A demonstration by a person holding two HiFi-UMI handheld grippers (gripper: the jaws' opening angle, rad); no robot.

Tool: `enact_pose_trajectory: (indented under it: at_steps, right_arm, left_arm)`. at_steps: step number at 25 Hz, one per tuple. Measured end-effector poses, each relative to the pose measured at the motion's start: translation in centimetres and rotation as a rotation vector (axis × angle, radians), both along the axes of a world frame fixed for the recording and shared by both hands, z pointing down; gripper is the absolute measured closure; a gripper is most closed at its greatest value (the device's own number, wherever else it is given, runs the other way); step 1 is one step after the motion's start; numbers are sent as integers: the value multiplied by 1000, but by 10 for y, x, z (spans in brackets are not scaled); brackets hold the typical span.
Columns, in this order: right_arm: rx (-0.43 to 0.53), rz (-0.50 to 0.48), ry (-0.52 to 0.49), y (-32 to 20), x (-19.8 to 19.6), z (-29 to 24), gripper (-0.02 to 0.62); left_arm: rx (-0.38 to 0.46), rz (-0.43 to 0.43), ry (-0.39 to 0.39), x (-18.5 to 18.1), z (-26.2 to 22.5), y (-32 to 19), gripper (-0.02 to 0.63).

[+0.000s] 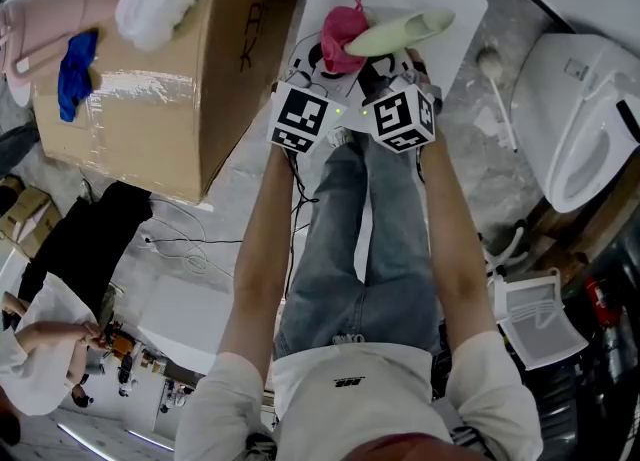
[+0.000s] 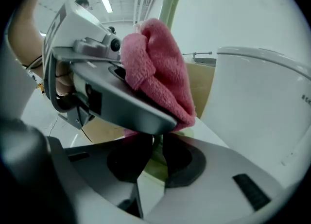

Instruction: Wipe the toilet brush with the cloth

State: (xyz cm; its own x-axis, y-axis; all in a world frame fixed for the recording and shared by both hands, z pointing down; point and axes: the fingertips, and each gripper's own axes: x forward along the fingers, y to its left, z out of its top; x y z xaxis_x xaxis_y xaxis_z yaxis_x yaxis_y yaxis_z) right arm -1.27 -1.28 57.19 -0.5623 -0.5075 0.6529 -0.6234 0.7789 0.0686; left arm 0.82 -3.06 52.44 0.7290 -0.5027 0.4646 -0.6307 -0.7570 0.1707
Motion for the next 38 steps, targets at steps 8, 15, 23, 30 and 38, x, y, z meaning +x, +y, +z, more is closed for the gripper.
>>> enact_pose_trajectory:
  at_steps: [8,15,23,30,38]
  right_arm:
    - [-4,0,0,0,0,-1,531]
    - [-14,3,5,0,1,0,531]
    - [-29,8,13,0,0,0,531]
    - [-32,27,18,0,0,0,531]
    - [-49,28,11,-1,0,0,526]
  left_arm:
    - [-13,1,-19,0,5,1,482]
    - [34,14,15,0,-33,-1,481]
    - [124,40,83,4,-95,-7,480]
    - [200,58,149,11,-144,-15,468]
    - [249,67,200,5,-177,-13,422]
